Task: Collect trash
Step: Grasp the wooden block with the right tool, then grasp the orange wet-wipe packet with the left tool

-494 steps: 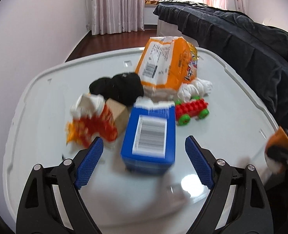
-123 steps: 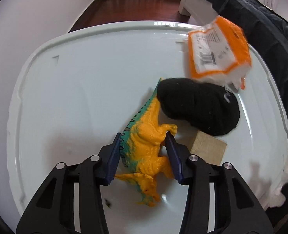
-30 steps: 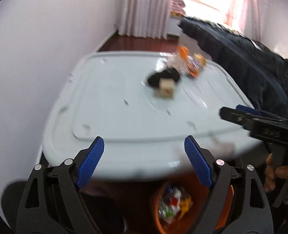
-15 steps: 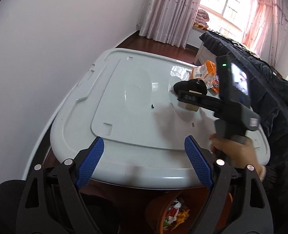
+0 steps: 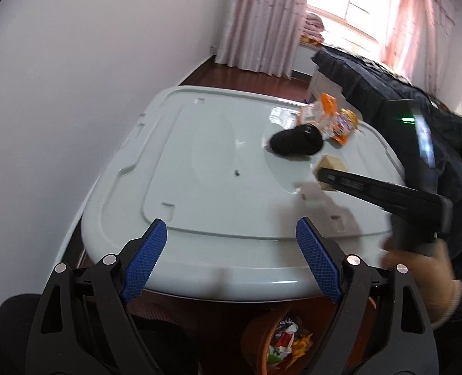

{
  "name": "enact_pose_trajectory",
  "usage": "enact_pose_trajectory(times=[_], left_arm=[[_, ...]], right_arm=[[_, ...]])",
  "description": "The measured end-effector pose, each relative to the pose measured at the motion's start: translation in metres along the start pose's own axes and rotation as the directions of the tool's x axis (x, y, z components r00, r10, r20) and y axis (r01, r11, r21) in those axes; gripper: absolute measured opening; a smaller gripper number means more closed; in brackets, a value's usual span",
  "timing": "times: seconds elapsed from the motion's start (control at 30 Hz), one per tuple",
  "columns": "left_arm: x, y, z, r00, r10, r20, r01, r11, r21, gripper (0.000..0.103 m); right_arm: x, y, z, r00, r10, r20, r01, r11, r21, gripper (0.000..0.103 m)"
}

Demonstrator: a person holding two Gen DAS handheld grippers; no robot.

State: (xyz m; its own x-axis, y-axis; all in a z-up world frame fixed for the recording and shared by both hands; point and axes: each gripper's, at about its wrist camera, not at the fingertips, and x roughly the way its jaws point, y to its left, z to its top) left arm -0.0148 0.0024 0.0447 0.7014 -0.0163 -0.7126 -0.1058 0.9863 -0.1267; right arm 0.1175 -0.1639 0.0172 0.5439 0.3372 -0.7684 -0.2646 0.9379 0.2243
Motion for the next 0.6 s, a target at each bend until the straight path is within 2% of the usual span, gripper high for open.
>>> enact_pose_trajectory(times=[0.07,0.2,0.37,0.47,0.6], left_arm=[[0.002,-0.012,0.004,1.0,-0.026,-0.01,0.027,0.999,0.041,0.09],[0.02,-0.05,0.036,0.994,-0.102,-0.024,0.104,0.985,0.139,0.091],[0.08,-0.107,0.097,0.987,-0.145,-0.063,0.157,0.955,0.253,0.091],[0.118,-0.133,0.125,0.982,-0.157,-0.102,0.179,0.947,0.267,0.091],[0.168,-0.163,0.154,0.984,-0.116,-0.136,0.151,0.945,0.291,0.091]], right_arm=[[-0.027,-0.012,-0.01,1.0,0.02,0.007,-0.02,0.999,-0.042,0.035],[-0.069,-0.045,-0.022,0.999,-0.002,0.037,0.005,0.996,-0.089,0.035],[-0.084,-0.09,-0.024,0.997,-0.012,0.072,0.01,1.0,0.02,0.035],[-0.084,-0.108,-0.026,0.996,-0.004,0.091,-0.002,0.998,0.07,0.035],[-0.082,-0.125,-0.03,0.997,0.037,0.073,-0.046,0.991,0.128,0.035]])
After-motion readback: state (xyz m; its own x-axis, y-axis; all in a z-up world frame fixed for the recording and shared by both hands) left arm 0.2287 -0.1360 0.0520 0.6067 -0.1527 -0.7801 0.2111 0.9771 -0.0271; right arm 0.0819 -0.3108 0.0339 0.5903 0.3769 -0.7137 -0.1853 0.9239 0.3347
